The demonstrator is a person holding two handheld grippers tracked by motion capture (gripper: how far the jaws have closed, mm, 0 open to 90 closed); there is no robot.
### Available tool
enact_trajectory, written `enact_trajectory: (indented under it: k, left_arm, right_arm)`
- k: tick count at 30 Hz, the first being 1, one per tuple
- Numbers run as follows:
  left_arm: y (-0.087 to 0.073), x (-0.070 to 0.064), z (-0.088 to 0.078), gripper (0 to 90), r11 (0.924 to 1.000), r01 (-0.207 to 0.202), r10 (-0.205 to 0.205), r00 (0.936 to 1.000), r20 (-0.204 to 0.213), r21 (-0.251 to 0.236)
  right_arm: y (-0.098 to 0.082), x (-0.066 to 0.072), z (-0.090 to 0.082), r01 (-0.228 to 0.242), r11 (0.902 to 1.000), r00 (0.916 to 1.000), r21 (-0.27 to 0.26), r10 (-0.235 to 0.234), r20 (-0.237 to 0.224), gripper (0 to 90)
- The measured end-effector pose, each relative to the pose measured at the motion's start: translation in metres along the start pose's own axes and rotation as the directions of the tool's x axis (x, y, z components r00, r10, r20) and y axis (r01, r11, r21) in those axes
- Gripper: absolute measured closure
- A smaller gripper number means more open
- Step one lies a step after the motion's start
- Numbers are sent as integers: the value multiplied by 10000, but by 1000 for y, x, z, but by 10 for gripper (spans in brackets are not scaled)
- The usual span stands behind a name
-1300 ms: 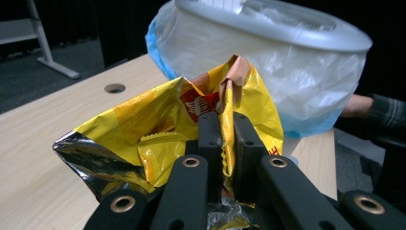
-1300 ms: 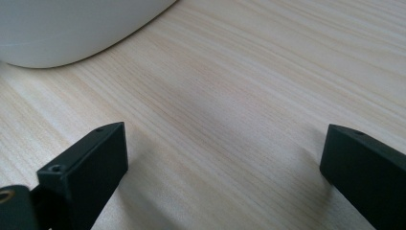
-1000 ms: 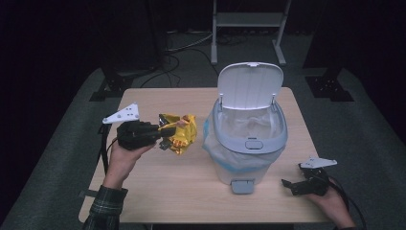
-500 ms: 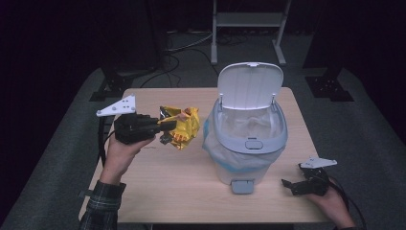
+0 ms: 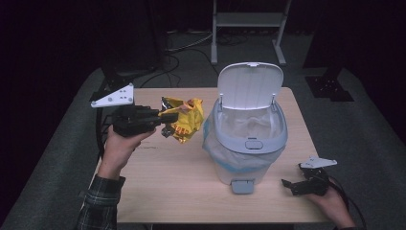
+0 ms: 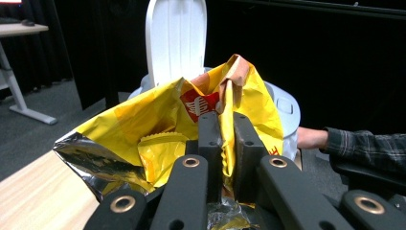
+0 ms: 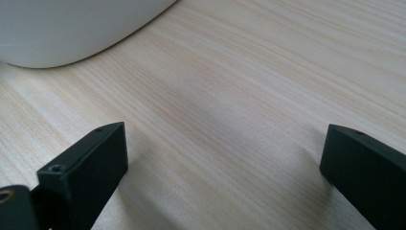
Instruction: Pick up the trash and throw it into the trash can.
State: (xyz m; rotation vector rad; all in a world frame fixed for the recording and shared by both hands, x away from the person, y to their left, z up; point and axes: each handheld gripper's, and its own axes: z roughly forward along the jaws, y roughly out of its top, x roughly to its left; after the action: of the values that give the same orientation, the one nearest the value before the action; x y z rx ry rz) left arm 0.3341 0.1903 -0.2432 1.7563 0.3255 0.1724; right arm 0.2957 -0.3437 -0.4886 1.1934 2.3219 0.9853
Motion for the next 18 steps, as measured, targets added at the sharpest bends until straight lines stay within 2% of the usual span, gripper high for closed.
enact_trajectory:
  k: [10,18]
  left_arm:
    - [25,-1,13,853,9995,-292,296,9988,402,-120]
    - [47,-6,29,852,9978,-629,643,9949,775,-205]
  right_arm:
    - [0,0,0,-4,10000,10000,-2,4,-1,15]
    - [0,0,0,-4,10000,10000,-1,4,-2,15]
